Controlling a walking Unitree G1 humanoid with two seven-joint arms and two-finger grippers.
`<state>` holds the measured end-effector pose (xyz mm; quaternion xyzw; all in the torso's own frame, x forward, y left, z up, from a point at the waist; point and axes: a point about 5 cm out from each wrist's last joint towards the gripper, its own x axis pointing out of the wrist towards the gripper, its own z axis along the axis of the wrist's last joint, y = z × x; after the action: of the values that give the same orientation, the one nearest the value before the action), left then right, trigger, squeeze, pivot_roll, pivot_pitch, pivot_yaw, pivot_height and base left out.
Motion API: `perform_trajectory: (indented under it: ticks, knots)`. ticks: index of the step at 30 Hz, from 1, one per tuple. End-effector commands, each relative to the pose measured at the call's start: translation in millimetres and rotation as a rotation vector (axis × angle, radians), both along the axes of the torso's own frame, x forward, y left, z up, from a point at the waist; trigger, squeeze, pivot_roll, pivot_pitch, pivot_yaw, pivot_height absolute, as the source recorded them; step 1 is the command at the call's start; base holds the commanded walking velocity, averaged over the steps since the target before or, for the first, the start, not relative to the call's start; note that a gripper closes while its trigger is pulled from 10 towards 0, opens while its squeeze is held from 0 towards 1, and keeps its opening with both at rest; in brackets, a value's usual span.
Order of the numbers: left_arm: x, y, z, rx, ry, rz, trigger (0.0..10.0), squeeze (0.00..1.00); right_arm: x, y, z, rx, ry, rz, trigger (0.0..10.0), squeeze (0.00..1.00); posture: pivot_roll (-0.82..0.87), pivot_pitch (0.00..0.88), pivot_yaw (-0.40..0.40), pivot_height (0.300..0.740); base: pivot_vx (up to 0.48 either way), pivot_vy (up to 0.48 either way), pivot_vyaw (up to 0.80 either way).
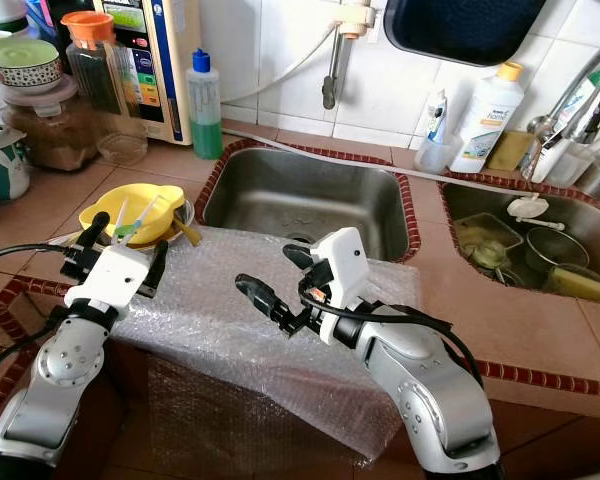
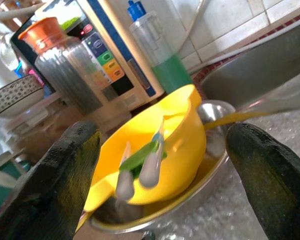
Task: Kitchen organization
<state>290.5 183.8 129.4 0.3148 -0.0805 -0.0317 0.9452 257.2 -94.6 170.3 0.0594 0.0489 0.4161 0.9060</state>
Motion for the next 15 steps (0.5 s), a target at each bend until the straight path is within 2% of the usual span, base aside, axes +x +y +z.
perform_trajectory:
  ticks: [1, 2, 3, 4, 15]
  knots:
    - [2.2, -4.7, -0.7, 0.008, 0.003, -0.030, 3.8, 0.00, -2.2, -1.5, 2.2, -0.009, -0.008, -0.003, 10.0, 0.00, 0.03, 0.000, -0.082, 0.740, 0.000, 0.000, 0.00]
    - [2.6, -6.3, -0.9, 0.013, 0.001, -0.038, 3.0, 0.00, -2.9, -1.1, 2.4, -0.007, -0.006, 0.001, 10.0, 0.00, 0.03, 0.000, -0.081, 0.740, 0.000, 0.000, 0.00]
    - [2.6, -6.6, -0.9, 0.014, 0.000, -0.041, 3.0, 0.00, -3.1, -1.0, 2.6, -0.007, -0.006, 0.002, 10.0, 0.00, 0.03, 0.000, -0.081, 0.740, 0.000, 0.000, 0.00]
    - [2.6, -6.8, -1.1, 0.014, 0.000, -0.041, 0.0, 0.00, -3.6, -0.9, 2.6, -0.007, -0.005, 0.004, 10.0, 0.00, 0.03, 0.000, -0.081, 0.740, 0.000, 0.000, 0.00]
    - [2.1, -8.0, -3.2, 0.006, -0.005, -0.040, 0.0, 0.00, -4.8, -0.1, 3.1, -0.006, -0.005, 0.012, 10.0, 0.00, 0.03, 0.000, -0.082, 0.740, 0.000, 0.000, 0.00]
